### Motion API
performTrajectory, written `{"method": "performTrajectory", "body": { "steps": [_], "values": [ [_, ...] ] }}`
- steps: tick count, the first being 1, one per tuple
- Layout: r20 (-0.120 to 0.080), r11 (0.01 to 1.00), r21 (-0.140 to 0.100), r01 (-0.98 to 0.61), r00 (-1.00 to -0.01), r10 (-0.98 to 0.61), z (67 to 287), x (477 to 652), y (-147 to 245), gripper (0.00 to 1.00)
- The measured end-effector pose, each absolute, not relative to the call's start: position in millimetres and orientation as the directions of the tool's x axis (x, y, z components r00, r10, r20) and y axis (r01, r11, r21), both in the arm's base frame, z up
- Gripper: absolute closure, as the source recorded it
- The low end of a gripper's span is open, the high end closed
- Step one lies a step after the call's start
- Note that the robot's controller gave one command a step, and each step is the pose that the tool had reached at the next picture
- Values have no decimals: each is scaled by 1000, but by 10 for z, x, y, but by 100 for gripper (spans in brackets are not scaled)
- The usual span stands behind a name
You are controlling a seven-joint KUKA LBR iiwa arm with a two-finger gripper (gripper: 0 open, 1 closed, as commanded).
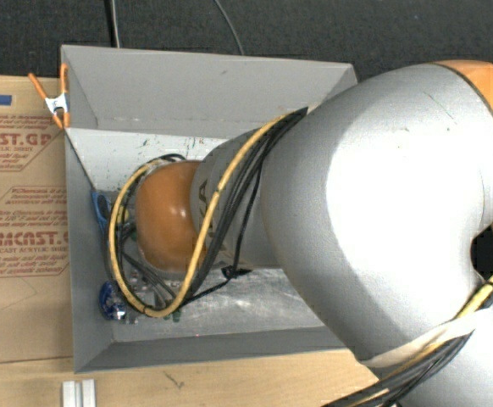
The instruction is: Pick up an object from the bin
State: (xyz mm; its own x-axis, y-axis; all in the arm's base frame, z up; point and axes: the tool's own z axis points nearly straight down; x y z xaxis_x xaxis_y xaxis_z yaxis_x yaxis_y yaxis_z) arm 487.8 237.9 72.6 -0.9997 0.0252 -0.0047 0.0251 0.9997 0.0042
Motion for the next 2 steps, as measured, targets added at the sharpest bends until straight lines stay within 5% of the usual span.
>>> {"method": "performTrajectory", "body": {
  "steps": [1,2],
  "values": [
    [-5,1000,4,25,-1000,25,726,4878,2379,100],
    [-2,1000,3,25,-1000,25,713,4867,2376,0]
  ]
}}
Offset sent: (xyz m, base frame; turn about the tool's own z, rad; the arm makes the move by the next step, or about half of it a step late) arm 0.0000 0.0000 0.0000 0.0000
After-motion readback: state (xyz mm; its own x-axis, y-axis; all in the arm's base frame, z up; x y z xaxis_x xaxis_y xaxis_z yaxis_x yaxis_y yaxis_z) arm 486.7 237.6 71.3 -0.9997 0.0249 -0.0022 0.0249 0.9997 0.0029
